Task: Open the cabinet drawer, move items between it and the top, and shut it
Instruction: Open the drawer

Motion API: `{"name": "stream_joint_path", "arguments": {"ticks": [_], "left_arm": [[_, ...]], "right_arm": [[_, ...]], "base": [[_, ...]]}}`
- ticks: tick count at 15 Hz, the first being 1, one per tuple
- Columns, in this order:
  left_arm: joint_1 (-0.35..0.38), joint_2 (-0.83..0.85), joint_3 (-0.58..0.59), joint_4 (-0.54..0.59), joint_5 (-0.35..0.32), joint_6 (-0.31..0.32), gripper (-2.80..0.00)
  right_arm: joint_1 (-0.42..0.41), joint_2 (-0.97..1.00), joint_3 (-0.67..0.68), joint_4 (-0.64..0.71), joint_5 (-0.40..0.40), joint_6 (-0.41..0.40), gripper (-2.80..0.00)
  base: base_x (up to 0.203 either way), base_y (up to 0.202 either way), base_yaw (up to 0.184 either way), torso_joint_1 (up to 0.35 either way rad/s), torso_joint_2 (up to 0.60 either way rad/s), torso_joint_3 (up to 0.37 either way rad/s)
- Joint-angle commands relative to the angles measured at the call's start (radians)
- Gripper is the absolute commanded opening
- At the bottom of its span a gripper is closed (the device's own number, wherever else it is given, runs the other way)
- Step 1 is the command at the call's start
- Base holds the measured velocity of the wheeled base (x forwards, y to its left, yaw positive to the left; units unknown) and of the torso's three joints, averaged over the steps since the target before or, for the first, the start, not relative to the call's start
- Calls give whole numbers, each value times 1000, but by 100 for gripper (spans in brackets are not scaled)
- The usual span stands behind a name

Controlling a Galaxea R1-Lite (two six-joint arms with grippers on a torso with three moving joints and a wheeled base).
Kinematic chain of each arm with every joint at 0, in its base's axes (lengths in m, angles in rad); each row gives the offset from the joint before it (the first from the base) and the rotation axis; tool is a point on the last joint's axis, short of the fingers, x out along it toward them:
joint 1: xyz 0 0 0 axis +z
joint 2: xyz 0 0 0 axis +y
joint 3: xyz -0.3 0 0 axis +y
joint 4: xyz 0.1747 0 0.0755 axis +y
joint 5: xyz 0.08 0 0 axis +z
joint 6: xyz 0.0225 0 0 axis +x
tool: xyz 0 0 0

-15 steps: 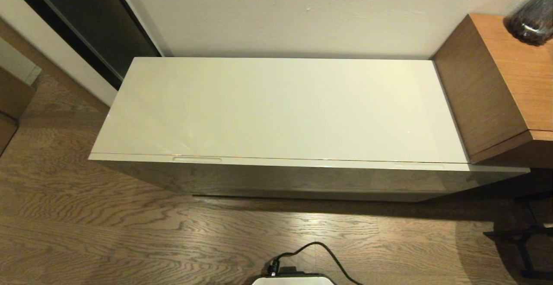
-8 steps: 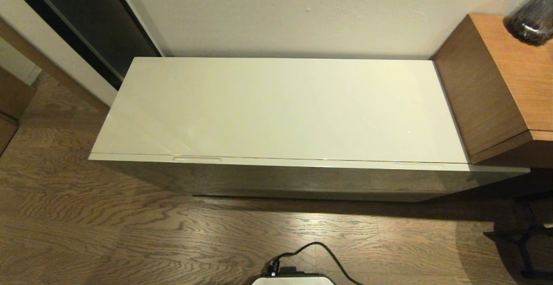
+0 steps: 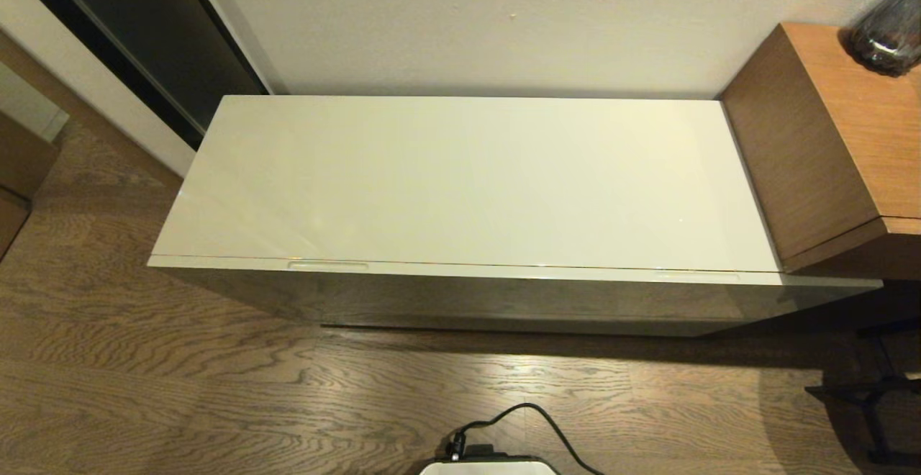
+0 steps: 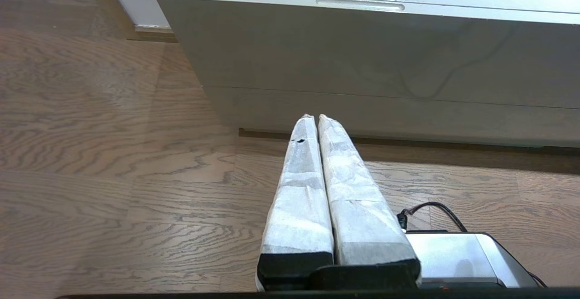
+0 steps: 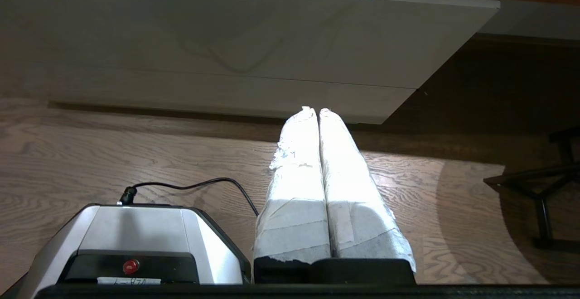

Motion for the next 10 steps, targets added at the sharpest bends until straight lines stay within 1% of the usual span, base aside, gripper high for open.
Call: {"name": "stream_joint_path", "arguments": {"ticks": [1, 10], "left_arm": [[1, 3, 0, 1, 0, -1, -280], [1, 3, 0, 1, 0, -1, -280]], "right_arm": [[0, 1, 2, 0, 0, -1, -280], [0, 1, 2, 2, -3, -4, -280]], "base": [[0, 0, 0, 0, 0, 0], [0, 0, 0, 0, 0, 0]]}}
